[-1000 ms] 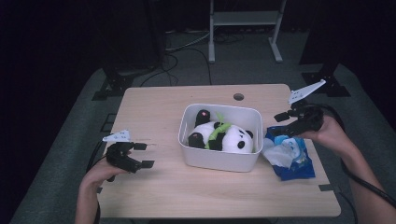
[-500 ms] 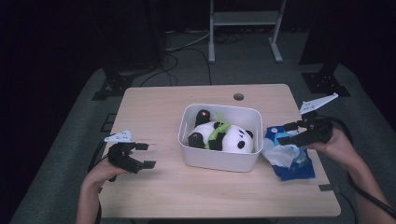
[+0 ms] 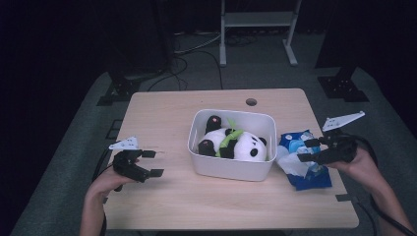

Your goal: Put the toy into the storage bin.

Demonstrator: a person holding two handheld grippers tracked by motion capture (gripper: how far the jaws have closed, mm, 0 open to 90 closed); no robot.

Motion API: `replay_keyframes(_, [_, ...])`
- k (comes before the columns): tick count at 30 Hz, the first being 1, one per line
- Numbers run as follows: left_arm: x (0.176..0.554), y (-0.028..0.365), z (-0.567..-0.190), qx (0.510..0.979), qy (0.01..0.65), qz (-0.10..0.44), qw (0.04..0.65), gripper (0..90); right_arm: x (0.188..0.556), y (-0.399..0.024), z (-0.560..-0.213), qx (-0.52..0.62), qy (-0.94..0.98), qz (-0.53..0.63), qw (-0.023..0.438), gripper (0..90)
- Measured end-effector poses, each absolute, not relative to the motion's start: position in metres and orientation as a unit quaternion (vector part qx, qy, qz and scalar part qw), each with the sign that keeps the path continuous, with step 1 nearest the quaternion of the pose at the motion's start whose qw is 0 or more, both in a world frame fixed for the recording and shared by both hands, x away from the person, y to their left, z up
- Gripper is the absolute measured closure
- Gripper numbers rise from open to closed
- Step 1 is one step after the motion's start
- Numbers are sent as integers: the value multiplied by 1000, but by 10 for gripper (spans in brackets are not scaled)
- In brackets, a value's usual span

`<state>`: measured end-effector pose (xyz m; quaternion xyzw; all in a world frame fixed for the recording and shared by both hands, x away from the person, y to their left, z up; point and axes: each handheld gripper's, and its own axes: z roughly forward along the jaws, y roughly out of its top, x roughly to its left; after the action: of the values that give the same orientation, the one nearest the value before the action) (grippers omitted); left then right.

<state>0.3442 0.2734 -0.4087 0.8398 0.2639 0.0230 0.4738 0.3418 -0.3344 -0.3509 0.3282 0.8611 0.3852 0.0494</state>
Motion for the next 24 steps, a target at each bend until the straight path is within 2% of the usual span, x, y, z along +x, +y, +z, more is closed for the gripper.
replay_keyframes(24, [345,275,-410,841,268,22,469,82,316,-344,-384,349,849,395,35,283])
